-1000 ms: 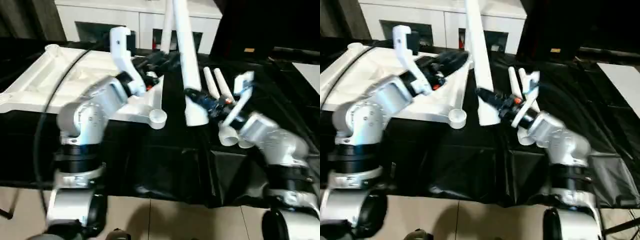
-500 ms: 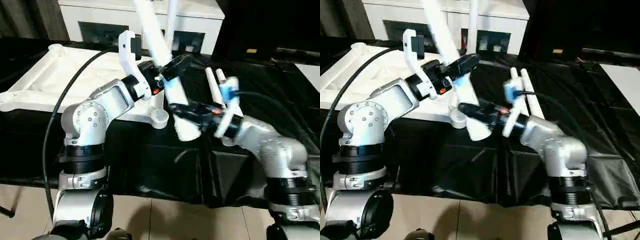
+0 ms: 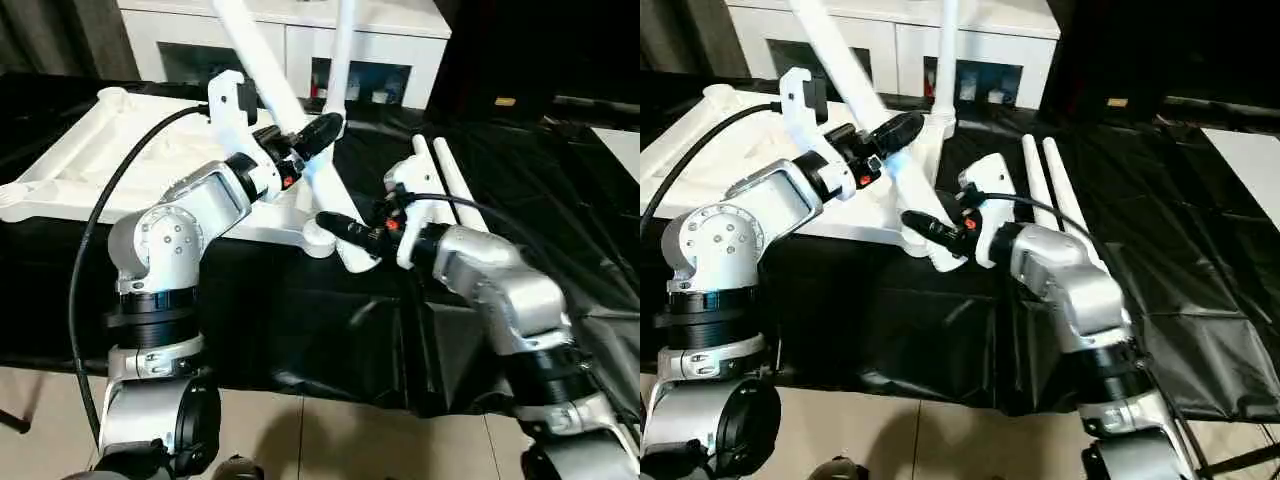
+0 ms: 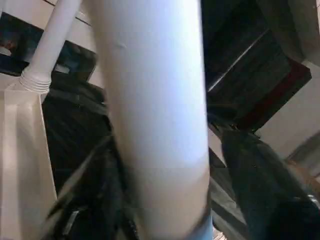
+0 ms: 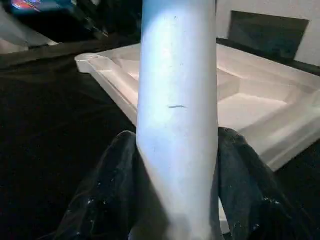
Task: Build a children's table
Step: Pick table leg
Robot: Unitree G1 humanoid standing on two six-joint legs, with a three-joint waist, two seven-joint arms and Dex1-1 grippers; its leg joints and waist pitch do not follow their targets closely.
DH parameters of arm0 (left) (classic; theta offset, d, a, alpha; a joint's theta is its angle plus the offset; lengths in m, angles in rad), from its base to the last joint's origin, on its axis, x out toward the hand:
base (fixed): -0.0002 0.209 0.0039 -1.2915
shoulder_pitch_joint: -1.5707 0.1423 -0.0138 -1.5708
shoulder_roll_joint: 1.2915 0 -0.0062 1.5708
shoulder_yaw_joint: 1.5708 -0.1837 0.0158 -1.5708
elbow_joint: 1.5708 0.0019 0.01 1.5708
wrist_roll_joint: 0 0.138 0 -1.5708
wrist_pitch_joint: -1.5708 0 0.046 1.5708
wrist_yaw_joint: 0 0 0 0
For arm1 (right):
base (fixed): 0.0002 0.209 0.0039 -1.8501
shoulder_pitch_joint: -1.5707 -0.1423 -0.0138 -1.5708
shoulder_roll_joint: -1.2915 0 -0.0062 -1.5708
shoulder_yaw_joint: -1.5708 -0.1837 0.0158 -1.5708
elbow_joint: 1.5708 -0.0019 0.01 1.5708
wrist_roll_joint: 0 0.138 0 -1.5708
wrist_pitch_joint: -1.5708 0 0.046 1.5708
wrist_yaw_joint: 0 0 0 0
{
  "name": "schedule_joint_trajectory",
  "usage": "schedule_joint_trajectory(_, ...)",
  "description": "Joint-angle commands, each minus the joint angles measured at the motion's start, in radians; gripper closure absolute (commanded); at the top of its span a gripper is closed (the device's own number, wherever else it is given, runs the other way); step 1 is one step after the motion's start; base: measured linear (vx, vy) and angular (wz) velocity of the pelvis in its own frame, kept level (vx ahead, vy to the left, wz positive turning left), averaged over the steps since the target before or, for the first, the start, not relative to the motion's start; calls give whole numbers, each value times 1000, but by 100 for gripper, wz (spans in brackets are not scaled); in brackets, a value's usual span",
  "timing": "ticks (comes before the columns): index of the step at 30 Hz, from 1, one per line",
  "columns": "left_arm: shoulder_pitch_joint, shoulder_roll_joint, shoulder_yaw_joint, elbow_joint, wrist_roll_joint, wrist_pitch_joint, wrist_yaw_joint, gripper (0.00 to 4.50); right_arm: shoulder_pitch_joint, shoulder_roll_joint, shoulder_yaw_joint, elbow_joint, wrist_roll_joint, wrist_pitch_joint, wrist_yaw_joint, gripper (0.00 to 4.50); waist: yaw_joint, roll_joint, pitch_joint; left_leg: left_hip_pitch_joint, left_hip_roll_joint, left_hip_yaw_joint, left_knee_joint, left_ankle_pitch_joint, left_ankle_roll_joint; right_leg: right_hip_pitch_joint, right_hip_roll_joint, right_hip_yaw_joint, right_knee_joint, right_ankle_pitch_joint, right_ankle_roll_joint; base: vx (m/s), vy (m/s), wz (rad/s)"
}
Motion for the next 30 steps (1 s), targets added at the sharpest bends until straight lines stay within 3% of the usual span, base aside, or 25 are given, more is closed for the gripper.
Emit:
schedule_joint_trajectory(1,-8,3,-12,-8,9,-11,-2,169,-21,0,8,37,-25,-15,-25,262,-3,4,-80,18,5,1,-68,-181,-38,59,-40,29,-71,-13,-204,0,0,0)
schedule_joint_trajectory(4,-9,17,-23,-10,22,-19,1,179,-40,18,3,51,-23,-18,-40,262,0,6,-79,17,6,0,-69,-167,-27,59,-43,29,-69,-31,-201,0,0,0)
schedule_joint_trajectory(5,-6,16,-19,-16,19,-23,5,208,-46,25,5,61,-27,-27,-39,262,0,4,-79,18,7,1,-68,-164,-27,58,-43,30,-69,-30,-200,0,0,0)
schedule_joint_trajectory(7,-3,13,-13,-20,14,-27,9,217,-52,32,7,73,-32,-37,-37,262,1,2,-80,17,7,2,-67,-147,-22,57,-43,30,-66,-8,-205,0,0,0)
schedule_joint_trajectory(8,0,15,-13,-22,15,-30,9,217,-56,35,12,82,-38,-46,-35,262,0,-5,-80,17,7,3,-67,-145,-20,58,-43,30,-66,-7,-206,0,0,0)
schedule_joint_trajectory(10,5,13,-11,-30,10,-35,4,250,-65,39,21,97,-42,-60,-22,262,2,0,-79,17,8,2,-68,-151,-20,57,-45,30,-67,-29,-205,0,0,0)
schedule_joint_trajectory(13,6,22,-23,-36,14,-40,-16,258,-75,44,30,114,-48,-78,-9,262,2,6,-79,18,8,1,-69,-162,-26,56,-44,30,-67,-38,-199,0,0,0)
schedule_joint_trajectory(16,4,23,-36,-34,9,-51,-43,268,-79,39,38,120,-51,-90,6,262,4,5,-79,19,8,2,-68,-160,-28,55,-43,30,-67,-21,-199,0,0,0)
schedule_joint_trajectory(17,7,25,-44,-32,5,-52,-60,268,-76,36,40,120,-55,-97,12,262,4,23,-80,21,7,0,-67,-161,-33,54,-42,30,-64,-8,-201,0,0,0)
schedule_joint_trajectory(18,7,26,-45,-31,2,-51,-65,268,-75,35,41,120,-56,-99,14,262,2,14,-81,20,7,1,-67,-160,-34,56,-41,30,-65,10,-204,0,0,0)
schedule_joint_trajectory(19,7,27,-49,-29,-3,-47,-75,268,-74,32,42,122,-62,-104,14,262,3,30,-81,20,5,-1,-66,-162,-38,56,-41,30,-61,23,-209,0,0,0)
schedule_joint_trajectory(20,7,27,-49,-29,-3,-47,-75,268,-74,32,42,122,-62,-104,14,262,-1,20,-81,21,5,1,-66,-171,-37,58,-39,30,-65,24,-210,0,0,0)
schedule_joint_trajectory(23,4,31,-50,-20,-7,-50,-86,268,-74,27,41,122,-77,-116,-1,262,-2,27,-82,20,5,-1,-66,-176,-38,59,-40,29,-63,24,-216,0,0,0)
schedule_joint_trajectory(25,3,40,-51,-4,8,-65,-90,269,-73,29,22,117,-66,-111,-8,262,-3,20,-81,20,5,0,-67,-179,-35,60,-39,29,-65,15,-218,0,0,0)
schedule_joint_trajectory(26,2,47,-53,4,16,-73,-93,269,-74,34,8,116,-48,-105,-1,192,-3,16,-82,21,5,0,-67,-179,-31,60,-39,29,-66,12,-219,0,0,0)
schedule_joint_trajectory(30,-6,72,-51,20,28,-85,-116,269,-88,45,-40,110,21,-80,37,181,-3,21,-82,22,7,0,-67,-183,-20,58,-39,30,-63,16,-225,0,0,0)
